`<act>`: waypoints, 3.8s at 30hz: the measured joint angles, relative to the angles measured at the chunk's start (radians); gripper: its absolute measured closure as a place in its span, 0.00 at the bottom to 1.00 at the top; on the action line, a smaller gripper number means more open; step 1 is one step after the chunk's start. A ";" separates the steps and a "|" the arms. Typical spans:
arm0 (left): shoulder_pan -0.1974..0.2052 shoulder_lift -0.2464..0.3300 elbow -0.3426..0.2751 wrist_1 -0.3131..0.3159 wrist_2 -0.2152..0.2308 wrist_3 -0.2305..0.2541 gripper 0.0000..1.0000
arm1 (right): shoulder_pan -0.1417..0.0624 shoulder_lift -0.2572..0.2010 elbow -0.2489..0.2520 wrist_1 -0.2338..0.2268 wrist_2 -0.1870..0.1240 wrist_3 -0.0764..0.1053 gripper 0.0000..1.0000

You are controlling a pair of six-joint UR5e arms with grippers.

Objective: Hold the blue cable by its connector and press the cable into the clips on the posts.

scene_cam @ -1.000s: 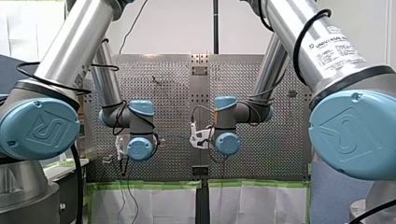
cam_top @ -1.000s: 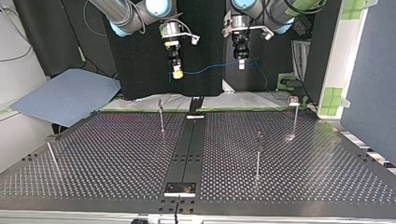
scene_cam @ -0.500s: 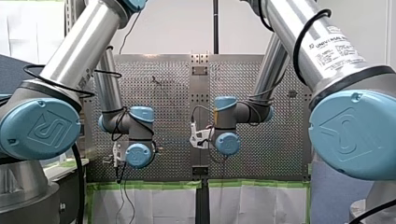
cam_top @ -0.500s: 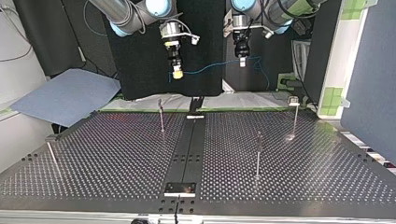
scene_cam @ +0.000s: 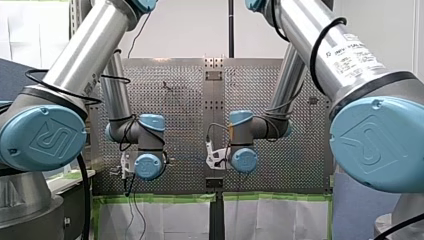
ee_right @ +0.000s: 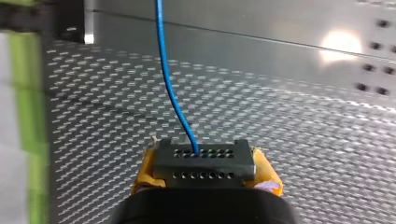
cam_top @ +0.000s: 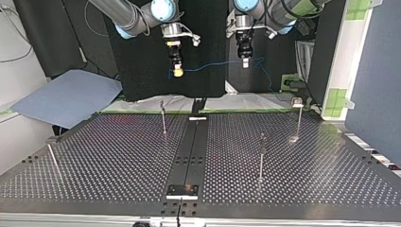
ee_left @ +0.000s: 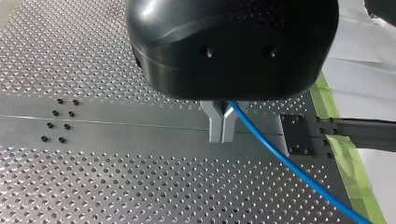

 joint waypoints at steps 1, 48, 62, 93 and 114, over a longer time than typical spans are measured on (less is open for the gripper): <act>0.000 0.000 0.000 0.000 0.000 0.000 1.00 | 0.000 0.007 0.000 0.008 0.001 0.000 1.00; 0.001 0.234 0.141 -0.191 -0.099 0.151 1.00 | 0.015 -0.117 -0.101 0.201 -0.037 0.065 1.00; 0.028 0.359 0.179 -0.317 -0.066 0.142 1.00 | 0.007 -0.149 -0.197 0.274 -0.071 0.078 1.00; 0.103 0.475 0.212 -0.575 0.023 0.133 1.00 | 0.045 -0.154 -0.431 0.441 -0.186 0.066 1.00; 0.197 0.472 0.332 -0.689 0.068 0.121 1.00 | 0.060 -0.157 -0.563 0.541 -0.187 0.092 1.00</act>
